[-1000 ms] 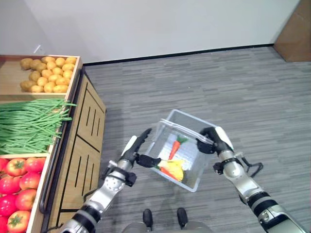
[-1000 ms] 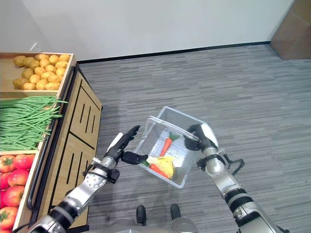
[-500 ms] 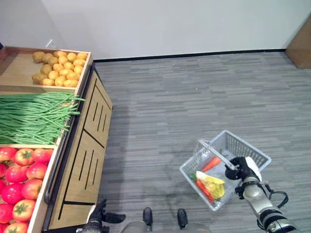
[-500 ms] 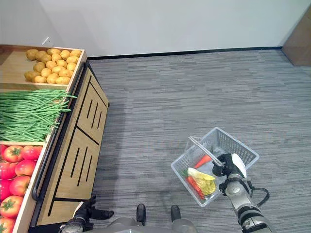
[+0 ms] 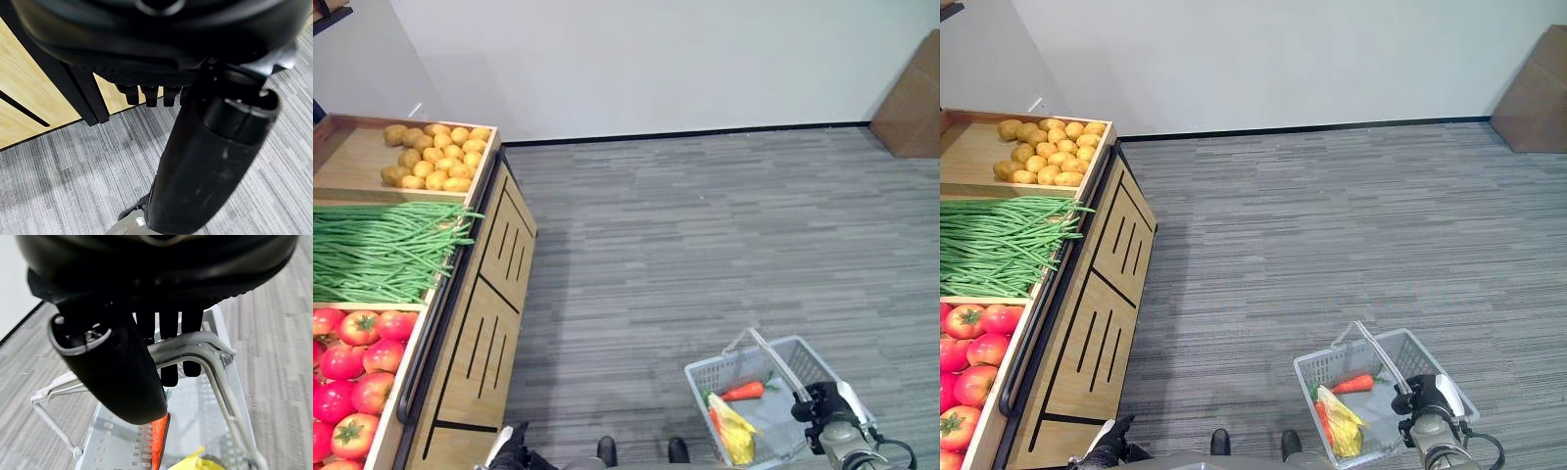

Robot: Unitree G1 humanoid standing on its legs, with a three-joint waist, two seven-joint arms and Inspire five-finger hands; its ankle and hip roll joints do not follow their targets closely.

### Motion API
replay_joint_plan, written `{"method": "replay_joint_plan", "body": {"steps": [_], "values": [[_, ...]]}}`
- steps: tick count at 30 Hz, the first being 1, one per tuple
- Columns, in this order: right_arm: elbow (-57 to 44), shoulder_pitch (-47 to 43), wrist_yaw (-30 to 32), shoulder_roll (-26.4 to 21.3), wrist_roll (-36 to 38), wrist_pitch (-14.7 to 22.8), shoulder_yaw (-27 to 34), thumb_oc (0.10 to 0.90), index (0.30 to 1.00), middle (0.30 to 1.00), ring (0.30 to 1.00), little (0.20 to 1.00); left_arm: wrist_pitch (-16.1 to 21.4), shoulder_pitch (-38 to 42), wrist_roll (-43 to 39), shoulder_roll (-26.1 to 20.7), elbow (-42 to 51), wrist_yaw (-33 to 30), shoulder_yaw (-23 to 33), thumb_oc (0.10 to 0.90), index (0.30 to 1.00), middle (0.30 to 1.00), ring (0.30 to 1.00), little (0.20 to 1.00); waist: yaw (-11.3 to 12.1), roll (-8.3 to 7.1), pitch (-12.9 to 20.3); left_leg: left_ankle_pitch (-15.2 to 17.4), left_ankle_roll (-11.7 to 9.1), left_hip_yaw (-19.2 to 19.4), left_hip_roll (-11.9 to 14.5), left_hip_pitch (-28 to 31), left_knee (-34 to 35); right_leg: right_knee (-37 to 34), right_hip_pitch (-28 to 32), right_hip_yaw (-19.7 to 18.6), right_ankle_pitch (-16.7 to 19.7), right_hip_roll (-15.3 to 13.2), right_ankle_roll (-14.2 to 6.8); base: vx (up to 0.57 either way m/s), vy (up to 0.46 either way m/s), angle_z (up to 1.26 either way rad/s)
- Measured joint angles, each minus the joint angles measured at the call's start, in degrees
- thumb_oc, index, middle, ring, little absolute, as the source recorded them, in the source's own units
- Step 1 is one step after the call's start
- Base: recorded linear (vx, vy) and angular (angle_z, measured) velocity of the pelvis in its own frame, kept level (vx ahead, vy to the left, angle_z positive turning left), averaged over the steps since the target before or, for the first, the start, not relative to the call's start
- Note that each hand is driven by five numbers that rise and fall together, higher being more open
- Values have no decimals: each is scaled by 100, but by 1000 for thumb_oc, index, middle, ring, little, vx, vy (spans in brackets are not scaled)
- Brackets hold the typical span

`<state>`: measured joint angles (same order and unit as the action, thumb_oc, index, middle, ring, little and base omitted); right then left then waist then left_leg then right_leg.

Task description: Get the vegetables into the basket

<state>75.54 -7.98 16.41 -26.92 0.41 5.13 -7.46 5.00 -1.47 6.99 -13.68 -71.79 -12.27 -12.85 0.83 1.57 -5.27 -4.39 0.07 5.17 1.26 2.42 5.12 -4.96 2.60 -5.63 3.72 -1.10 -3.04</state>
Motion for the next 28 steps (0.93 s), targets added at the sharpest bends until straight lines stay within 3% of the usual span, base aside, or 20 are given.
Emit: {"method": "replay_joint_plan", "body": {"steps": [7,9,28], "values": [[262,24,-39,2,98,-15,269,400,300,300,300,300,-43,-124,-2,113,-101,80,0,900,1000,1000,1000,1000,7,7,91,1,-2,-4,1,-28,0,0,-30,6,-4,2,12,1,-4,0],[282,25,-41,4,195,-39,279,900,1000,1000,1000,1000,-59,-140,-5,113,-112,105,0,900,1000,1000,1000,1000,6,9,92,1,-2,-6,1,-29,-1,0,-30,8,-2,3,14,0,0,0],[478,327,-146,175,98,-44,245,900,1000,1000,1000,1000,-79,-151,-28,133,-236,109,3,900,1000,1000,1000,1000,-3,-78,186,2,-2,-38,2,-14,-1,0,-20,44,-16,6,36,0,-2,0]]}}
